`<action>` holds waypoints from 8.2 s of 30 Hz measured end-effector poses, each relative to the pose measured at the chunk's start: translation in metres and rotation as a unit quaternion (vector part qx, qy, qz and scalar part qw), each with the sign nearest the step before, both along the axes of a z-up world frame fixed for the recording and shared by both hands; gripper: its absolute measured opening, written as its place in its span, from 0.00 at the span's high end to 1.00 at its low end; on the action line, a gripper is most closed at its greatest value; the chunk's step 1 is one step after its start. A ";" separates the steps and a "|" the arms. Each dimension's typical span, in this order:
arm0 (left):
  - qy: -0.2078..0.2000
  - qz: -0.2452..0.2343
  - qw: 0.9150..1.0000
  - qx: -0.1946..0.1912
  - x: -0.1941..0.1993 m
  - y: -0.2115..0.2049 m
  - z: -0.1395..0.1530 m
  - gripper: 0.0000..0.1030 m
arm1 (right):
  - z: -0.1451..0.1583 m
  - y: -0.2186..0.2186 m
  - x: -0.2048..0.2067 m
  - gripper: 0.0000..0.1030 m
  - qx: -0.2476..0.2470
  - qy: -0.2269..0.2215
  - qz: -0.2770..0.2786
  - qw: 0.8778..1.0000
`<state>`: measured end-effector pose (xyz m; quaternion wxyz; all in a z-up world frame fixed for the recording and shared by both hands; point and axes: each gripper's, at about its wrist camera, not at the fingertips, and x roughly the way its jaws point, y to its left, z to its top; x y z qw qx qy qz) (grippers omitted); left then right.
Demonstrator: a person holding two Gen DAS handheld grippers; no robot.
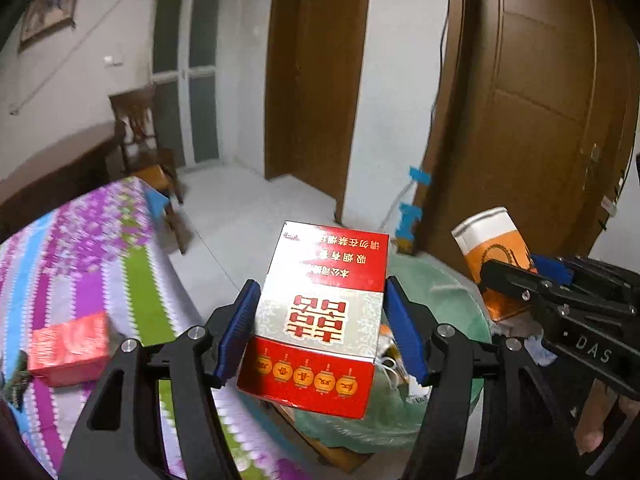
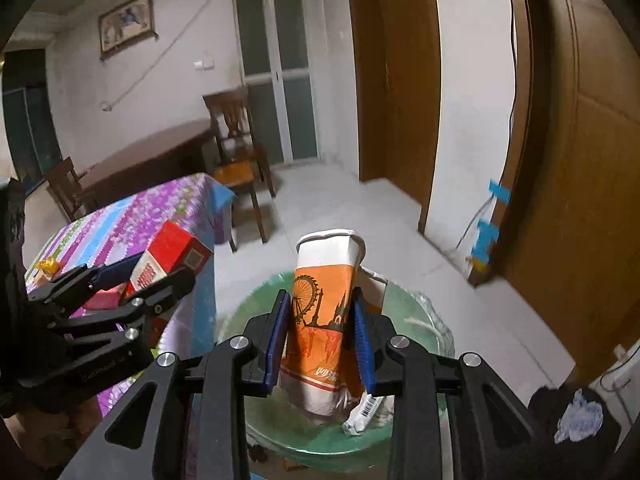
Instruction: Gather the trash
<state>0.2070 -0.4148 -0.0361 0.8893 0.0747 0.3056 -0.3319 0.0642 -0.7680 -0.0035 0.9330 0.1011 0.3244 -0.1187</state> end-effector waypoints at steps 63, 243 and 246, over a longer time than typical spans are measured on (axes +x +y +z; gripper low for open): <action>0.013 0.026 0.999 0.040 -0.001 0.012 -0.017 0.18 | -0.021 0.079 -0.007 0.23 0.012 -0.018 0.011 1.000; -0.102 0.041 0.992 -0.058 -0.055 0.145 0.066 0.62 | 0.063 0.195 -0.067 0.60 -0.077 -0.119 0.064 0.988; -0.091 0.016 0.994 -0.053 -0.047 0.114 0.063 0.62 | 0.057 0.156 -0.063 0.60 -0.068 -0.100 0.047 0.992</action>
